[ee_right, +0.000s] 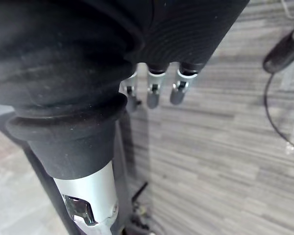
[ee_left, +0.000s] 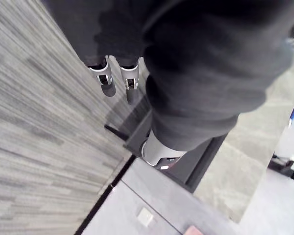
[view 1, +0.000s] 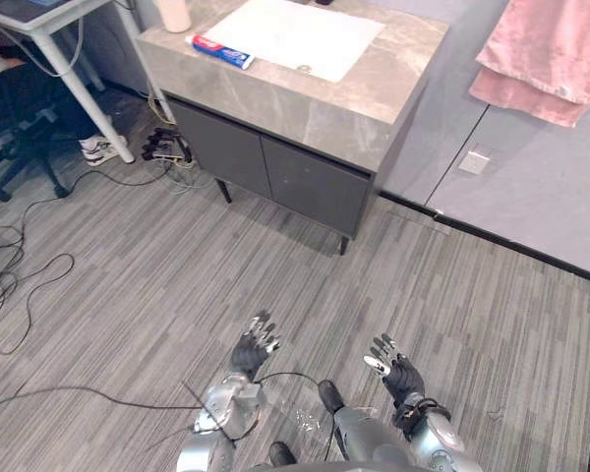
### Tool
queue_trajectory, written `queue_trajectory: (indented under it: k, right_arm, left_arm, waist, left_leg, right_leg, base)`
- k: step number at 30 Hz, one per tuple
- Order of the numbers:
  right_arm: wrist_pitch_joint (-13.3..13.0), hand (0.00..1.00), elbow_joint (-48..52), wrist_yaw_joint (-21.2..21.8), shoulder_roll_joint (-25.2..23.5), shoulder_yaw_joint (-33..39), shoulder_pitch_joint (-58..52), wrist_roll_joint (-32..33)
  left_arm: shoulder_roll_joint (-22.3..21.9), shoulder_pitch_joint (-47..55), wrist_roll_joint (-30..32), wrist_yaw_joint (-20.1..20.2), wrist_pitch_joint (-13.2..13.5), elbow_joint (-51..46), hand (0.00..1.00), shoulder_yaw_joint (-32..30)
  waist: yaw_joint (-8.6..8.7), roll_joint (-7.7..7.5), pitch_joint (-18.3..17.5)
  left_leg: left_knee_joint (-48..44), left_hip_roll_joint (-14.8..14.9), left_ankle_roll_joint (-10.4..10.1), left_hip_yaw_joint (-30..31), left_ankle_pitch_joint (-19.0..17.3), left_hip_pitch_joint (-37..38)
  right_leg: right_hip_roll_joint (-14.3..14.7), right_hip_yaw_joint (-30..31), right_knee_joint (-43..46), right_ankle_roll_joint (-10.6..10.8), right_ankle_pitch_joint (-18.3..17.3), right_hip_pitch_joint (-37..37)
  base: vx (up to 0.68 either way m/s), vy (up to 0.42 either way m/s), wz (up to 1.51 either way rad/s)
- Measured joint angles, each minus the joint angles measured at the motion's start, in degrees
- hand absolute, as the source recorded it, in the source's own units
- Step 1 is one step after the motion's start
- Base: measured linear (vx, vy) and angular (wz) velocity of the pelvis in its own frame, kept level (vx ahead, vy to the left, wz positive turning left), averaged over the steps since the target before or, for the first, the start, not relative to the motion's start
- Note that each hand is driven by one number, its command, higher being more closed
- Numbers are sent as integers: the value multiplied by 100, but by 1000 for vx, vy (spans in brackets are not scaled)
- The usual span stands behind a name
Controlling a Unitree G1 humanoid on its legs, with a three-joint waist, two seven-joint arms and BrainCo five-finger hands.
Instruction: Organize washtable
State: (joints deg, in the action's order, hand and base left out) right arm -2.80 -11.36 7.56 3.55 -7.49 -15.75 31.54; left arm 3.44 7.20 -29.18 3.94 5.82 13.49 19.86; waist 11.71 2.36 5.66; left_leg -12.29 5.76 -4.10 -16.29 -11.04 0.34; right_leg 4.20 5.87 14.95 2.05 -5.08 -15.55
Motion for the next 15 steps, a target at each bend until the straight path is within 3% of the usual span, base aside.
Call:
queue_trajectory:
  k: [2,3,4,5,6,7,8,10,13,15]
  right_arm:
    - [-26,0,95,-21,18,-90,-5,1]
    - [-56,0,260,-44,91,-182,-66,32]
    - [-75,0,472,-65,156,-212,-130,65]
    - [-76,0,564,-76,158,-216,-164,70]
    - [-82,0,737,-137,130,-260,-208,146]
    - [-88,0,764,-137,125,-262,-213,165]
    - [-108,0,813,-150,133,-249,-229,178]
    - [-138,0,741,-166,167,-239,-148,176]
    - [-136,0,377,-164,187,-139,-26,162]
    - [-121,0,71,-163,227,-30,43,154]
  left_arm:
    - [-142,99,-65,2,1,-2,0,69]
    - [-216,172,-135,2,0,-6,0,87]
    - [-276,212,-167,3,-9,-7,0,97]
    - [-297,222,-168,2,-11,-8,0,92]
    - [-281,314,-169,-1,-20,-8,0,16]
    - [-259,324,-169,-1,-20,-8,0,7]
    - [-214,337,-174,-10,-38,-2,0,15]
    - [-182,327,-174,-5,-36,2,0,29]
    - [-95,338,-176,-4,-36,8,0,-14]
    - [-54,402,-248,-12,-32,8,0,-74]
  waist:
    - [-65,90,5]
    - [-206,189,-15]
    - [-306,304,-31]
    - [-329,333,-25]
    - [-341,220,6]
    - [-352,213,13]
    - [-485,184,-12]
    - [-583,95,-32]
    - [-619,-84,-48]
    - [-629,-114,-56]
  left_leg:
    - [-1426,217,106,19,-172,-507]
    - [-2346,401,206,74,-105,-874]
    - [-3049,583,451,64,71,-1142]
    - [-3331,652,569,41,218,-1238]
    - [-4053,821,672,-128,758,-1437]
    - [-4146,840,667,-137,749,-1481]
    - [-4252,873,737,-67,414,-1515]
    - [-3914,774,817,229,217,-1616]
    - [-2865,506,793,953,230,-1807]
    - [-2104,389,716,1503,278,-1805]
  right_leg:
    - [-45,-122,106,-109,-286,177]
    - [-25,-165,181,-187,-405,234]
    - [10,-199,255,-271,-514,299]
    - [16,-191,288,-306,-554,355]
    - [-22,47,314,-344,-666,613]
    - [-26,100,305,-354,-679,653]
    - [-85,444,288,-309,-651,835]
    - [-247,821,245,-307,-671,921]
    - [-563,1179,188,-303,-669,978]
    - [-725,1210,190,-297,-668,1054]
  base:
    - [78,-33,19]
    - [159,-4,-15]
    - [182,11,-17]
    - [283,48,-21]
    - [200,39,-18]
    - [391,79,-62]
    - [302,77,-73]
    - [360,141,-96]
    - [281,197,-75]
    - [254,260,-69]
